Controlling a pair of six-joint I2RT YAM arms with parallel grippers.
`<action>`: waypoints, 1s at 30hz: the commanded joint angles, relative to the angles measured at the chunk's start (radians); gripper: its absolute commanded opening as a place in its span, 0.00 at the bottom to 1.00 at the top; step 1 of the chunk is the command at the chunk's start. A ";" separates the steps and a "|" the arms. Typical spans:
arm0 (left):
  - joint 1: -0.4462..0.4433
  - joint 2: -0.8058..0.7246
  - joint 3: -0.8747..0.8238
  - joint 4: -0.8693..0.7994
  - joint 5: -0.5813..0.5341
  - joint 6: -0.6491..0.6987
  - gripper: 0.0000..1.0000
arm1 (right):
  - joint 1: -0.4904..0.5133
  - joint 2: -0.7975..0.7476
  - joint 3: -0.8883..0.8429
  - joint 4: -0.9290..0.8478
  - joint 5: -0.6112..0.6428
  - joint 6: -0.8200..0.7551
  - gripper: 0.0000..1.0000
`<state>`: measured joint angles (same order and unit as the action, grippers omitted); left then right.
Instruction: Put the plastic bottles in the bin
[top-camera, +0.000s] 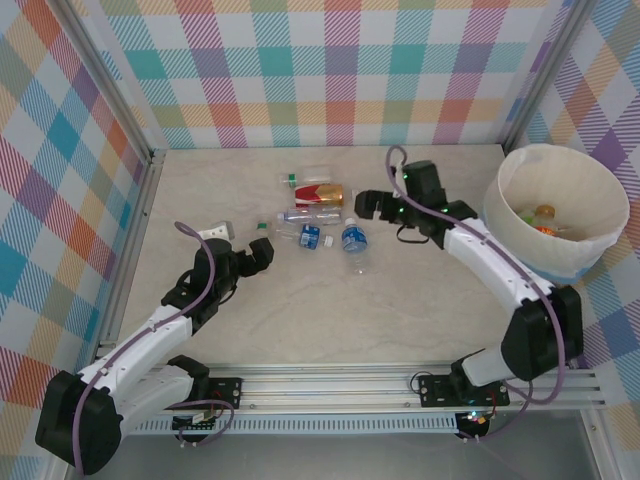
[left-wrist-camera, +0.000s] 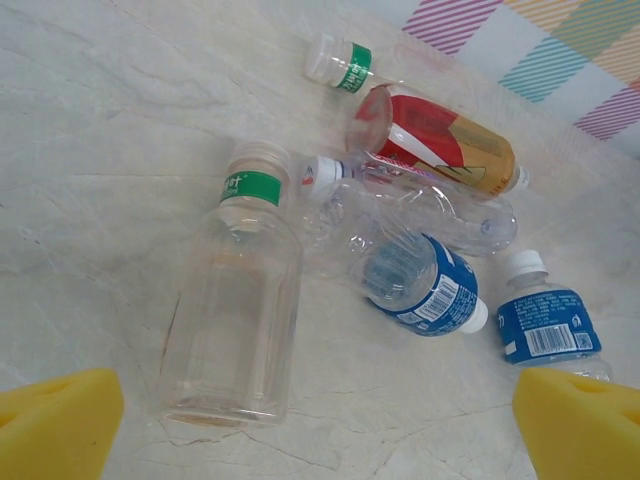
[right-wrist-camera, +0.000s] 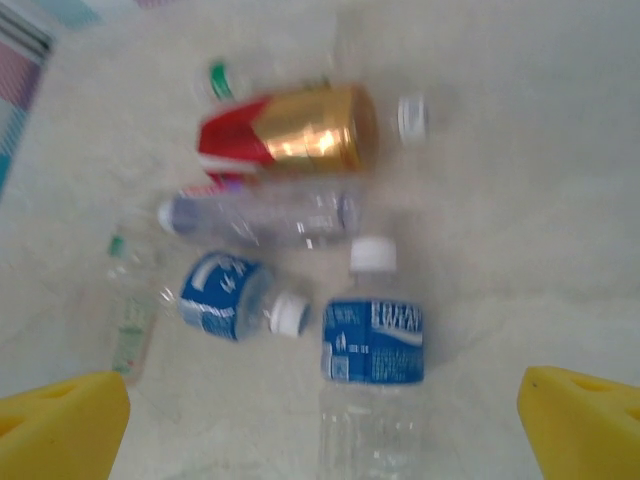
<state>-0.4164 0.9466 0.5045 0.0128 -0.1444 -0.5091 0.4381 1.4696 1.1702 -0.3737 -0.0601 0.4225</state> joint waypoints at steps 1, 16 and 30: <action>0.013 -0.018 -0.005 -0.012 -0.035 -0.014 1.00 | 0.071 0.074 -0.014 0.027 0.063 0.096 1.00; 0.014 -0.008 0.005 -0.013 -0.004 -0.076 1.00 | 0.140 0.361 0.124 -0.083 0.212 0.018 0.97; 0.016 0.017 0.000 0.032 0.011 -0.118 1.00 | 0.145 0.475 0.141 -0.047 0.242 0.001 0.76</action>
<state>-0.4160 0.9611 0.5056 0.0105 -0.1402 -0.6144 0.5766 1.9396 1.2957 -0.4343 0.1608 0.4366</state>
